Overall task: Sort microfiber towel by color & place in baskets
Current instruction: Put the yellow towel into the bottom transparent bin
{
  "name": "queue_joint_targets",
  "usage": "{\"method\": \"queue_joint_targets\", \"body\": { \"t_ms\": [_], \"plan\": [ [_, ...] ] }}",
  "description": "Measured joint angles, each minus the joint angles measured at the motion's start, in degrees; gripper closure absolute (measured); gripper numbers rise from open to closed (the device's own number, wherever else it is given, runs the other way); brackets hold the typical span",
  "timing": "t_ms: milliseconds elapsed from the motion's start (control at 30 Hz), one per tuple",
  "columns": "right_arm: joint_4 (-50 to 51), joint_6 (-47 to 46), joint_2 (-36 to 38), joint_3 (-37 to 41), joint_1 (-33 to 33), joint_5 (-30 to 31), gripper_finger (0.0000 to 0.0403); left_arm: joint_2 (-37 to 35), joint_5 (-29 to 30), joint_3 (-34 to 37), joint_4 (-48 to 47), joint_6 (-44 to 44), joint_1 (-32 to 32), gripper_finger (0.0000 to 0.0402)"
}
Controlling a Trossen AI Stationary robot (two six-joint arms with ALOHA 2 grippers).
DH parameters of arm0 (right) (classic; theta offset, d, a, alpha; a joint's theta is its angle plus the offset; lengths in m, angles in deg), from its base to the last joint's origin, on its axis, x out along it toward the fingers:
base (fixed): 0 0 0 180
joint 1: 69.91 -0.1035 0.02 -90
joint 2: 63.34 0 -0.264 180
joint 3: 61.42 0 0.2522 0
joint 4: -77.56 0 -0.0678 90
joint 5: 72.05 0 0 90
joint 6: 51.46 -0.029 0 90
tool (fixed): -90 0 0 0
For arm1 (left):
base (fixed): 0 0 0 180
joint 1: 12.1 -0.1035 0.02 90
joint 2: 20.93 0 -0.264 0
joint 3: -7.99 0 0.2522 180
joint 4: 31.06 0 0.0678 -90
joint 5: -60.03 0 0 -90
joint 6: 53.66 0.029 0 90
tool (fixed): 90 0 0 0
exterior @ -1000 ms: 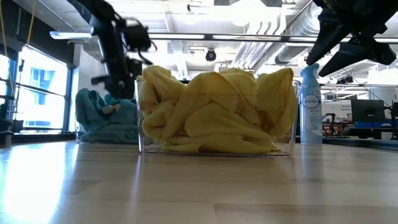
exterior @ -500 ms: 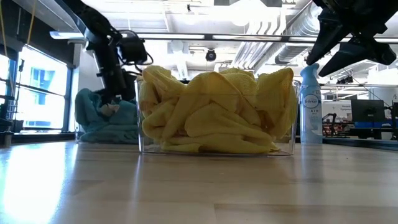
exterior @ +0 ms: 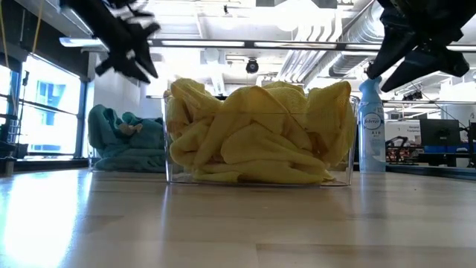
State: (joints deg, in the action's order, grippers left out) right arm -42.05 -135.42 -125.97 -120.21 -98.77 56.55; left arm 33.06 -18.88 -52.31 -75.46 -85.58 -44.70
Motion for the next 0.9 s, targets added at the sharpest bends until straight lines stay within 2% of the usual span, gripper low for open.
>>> {"method": "queue_joint_targets", "body": {
  "t_ms": [67,200,333,500,600,700,900],
  "plan": [
    [-0.17,-0.26,0.02,0.0,0.0,-2.35,0.0231,-3.05,0.05,0.0,-0.05,-0.6,2.92,0.0291],
    [0.53,-0.85,0.02,-0.52,-0.08,-11.45,0.0232,-5.62,2.65,0.0,-1.97,-6.84,12.05,0.0291],
    [3.27,-2.11,-0.35,-2.72,-1.66,-18.81,0.0249,-4.06,10.38,0.0,-7.27,-16.3,23.4,0.0291],
    [9.13,-6.8,-3.38,-7.57,-6.14,-25.14,0.0286,0.48,18.14,0.0,-8.46,-27.09,36.4,0.0291],
    [11.64,-11.19,-6.19,-9.57,-9.73,-26.8,0.0304,3.46,21.62,0.0,-8.51,-33.16,41.79,0.0291],
    [11.92,-14.97,-9.31,-9.64,-12.93,-26.83,0.0316,6.22,22.49,0.0,-8.48,-37.89,45.61,0.0291],
    [12.66,-20.82,-16.31,-9.53,-17.12,-27.02,0.0311,10.05,22.67,0.0,-8.25,-46.1,51.35,0.0291]
  ]
}}
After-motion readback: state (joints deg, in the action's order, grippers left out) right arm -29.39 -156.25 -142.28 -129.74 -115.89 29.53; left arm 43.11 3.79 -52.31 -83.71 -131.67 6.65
